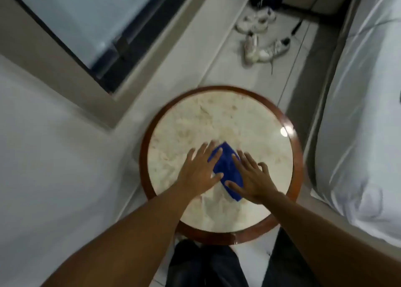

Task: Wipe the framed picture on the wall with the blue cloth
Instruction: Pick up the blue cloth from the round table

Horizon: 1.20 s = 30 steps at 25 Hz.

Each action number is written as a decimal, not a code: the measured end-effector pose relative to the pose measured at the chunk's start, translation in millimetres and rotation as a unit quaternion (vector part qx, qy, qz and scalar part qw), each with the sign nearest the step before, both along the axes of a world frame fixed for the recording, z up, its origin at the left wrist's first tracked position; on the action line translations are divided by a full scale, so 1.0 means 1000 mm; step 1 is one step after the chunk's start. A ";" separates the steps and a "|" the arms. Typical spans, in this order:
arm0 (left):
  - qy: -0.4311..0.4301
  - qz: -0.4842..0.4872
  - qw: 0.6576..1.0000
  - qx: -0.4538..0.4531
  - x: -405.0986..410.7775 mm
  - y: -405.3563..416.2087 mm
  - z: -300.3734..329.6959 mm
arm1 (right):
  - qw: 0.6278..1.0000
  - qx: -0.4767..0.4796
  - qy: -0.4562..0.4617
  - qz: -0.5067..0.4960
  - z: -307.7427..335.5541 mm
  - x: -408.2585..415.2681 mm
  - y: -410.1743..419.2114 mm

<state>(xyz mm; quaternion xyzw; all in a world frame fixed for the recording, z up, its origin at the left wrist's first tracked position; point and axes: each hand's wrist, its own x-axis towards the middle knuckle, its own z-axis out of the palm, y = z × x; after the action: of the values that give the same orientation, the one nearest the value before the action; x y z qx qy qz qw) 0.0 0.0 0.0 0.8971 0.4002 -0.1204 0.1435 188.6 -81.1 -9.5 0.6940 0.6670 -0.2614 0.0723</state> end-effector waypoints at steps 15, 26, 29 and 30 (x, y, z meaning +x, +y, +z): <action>-0.179 0.201 0.947 -0.174 0.031 0.028 -0.047 | 0.972 0.184 0.077 -0.124 -0.056 -0.041 0.024; -0.261 0.150 0.947 0.111 -0.075 -0.013 0.269 | 0.796 0.385 0.354 -0.306 0.219 -0.200 0.017; -0.260 0.127 0.934 0.208 -0.130 -0.019 0.356 | 0.759 0.395 0.415 -0.308 0.298 -0.253 0.018; -0.262 0.126 0.927 0.238 -0.156 -0.028 0.384 | 0.748 0.395 0.438 -0.304 0.323 -0.274 0.016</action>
<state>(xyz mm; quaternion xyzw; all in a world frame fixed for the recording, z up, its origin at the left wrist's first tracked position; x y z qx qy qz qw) -156.5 -28.0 383.9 0.8468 0.4748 0.2365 0.0388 -85.8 -65.5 313.9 0.6363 0.4228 -0.2580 -0.5915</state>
